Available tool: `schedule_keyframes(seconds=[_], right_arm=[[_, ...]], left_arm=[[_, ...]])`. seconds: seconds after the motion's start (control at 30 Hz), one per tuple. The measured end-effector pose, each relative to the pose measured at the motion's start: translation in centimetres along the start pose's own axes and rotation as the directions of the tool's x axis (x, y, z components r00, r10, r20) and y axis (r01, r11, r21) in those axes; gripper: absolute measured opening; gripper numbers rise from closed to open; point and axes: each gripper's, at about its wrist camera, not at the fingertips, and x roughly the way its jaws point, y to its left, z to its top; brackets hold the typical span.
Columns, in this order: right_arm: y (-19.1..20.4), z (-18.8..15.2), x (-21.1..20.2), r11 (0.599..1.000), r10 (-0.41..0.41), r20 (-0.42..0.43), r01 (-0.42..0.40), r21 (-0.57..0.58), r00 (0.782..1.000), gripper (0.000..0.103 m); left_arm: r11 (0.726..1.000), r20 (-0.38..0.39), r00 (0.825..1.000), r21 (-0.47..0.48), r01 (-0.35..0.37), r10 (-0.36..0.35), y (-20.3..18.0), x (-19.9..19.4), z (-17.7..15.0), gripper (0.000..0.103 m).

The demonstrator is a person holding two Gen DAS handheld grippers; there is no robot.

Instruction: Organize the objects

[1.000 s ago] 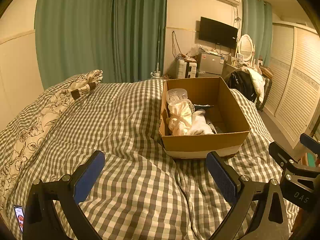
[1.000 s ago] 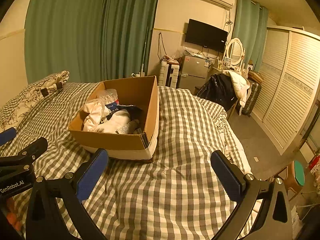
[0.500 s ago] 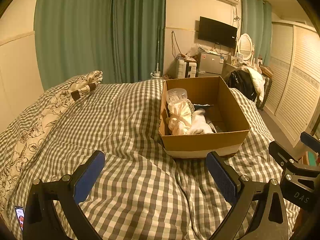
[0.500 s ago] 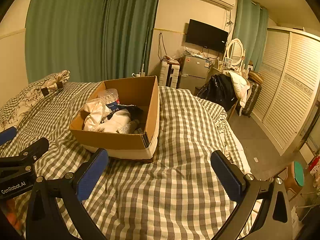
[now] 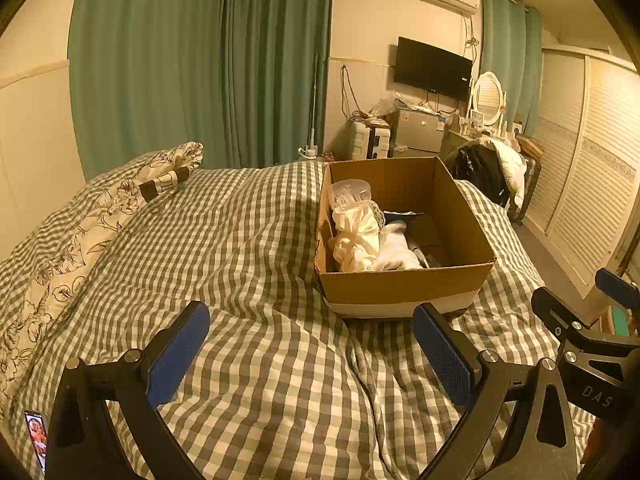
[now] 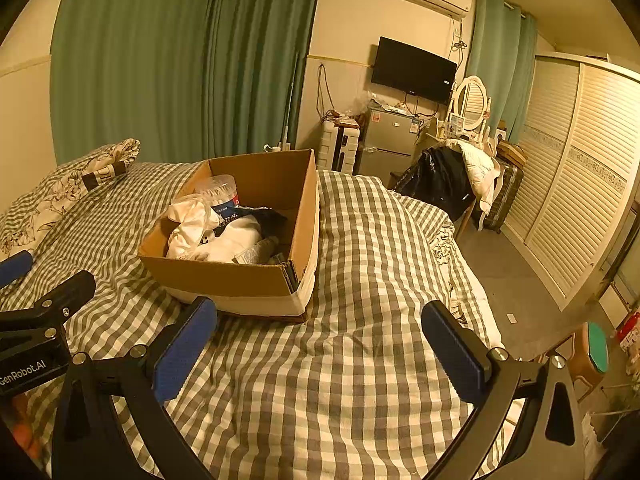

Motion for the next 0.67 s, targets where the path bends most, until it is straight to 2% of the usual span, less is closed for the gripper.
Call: schedule_keyframes(seconds=[0.67], right_arm=[[-0.06, -0.14, -0.08, 1.0, 0.002, -0.003, -0.002, -0.002, 1.0, 0.103]], left_arm=[[1.0, 0.008, 1.0, 0.01, 0.0, 0.0, -0.27, -0.17, -0.15, 0.103]])
